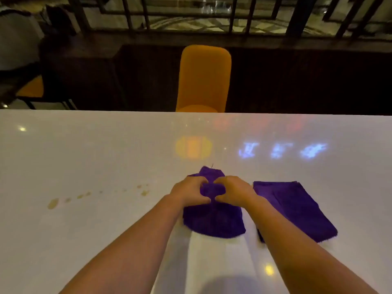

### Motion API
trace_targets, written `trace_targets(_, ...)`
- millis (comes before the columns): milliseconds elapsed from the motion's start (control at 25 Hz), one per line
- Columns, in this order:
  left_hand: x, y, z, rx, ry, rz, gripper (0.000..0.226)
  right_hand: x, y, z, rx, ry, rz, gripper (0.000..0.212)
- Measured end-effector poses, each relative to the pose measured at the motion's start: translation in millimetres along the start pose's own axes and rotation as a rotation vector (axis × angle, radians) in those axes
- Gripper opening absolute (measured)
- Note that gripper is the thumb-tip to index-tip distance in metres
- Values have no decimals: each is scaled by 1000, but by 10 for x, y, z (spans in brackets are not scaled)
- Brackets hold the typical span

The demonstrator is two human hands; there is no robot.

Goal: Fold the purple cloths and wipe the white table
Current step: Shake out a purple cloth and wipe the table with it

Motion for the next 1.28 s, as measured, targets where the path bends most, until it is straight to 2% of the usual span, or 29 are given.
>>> trace_targets(120, -101, -309, -37, -44, 25, -45, 65, 101, -269, -30, -17, 30, 61, 57)
trace_targets(280, -192, -449, -94, 53, 48, -55, 59, 210, -400, -68, 28, 55, 83, 57)
trace_targets(440, -160, -458, -39, 119, 97, -4, 33, 179, -398, 17, 156, 43, 27, 31)
trace_targets(560, -160, -373, -8, 122, 141, 76, 20, 185, -282, 5, 147, -32, -112, 19)
trace_targets(800, -15, 69, 31, 215, 160, 208, 18, 54, 198, 31, 176, -60, -222, 15)
trace_targets(1280, 419, 1392, 330, 448, 65, 235, 14, -773, 1403, -9, 347, 144, -138, 15)
Point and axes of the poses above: each hand's wrist, its own z-axis away from the middle knuckle, its own y-axis out of the back of the hand, x = y × z, the point moved 6 cm from there along -z, towards the middle knuckle, and after that the axes turned 6 degrees about x, right-handed, at the moved point
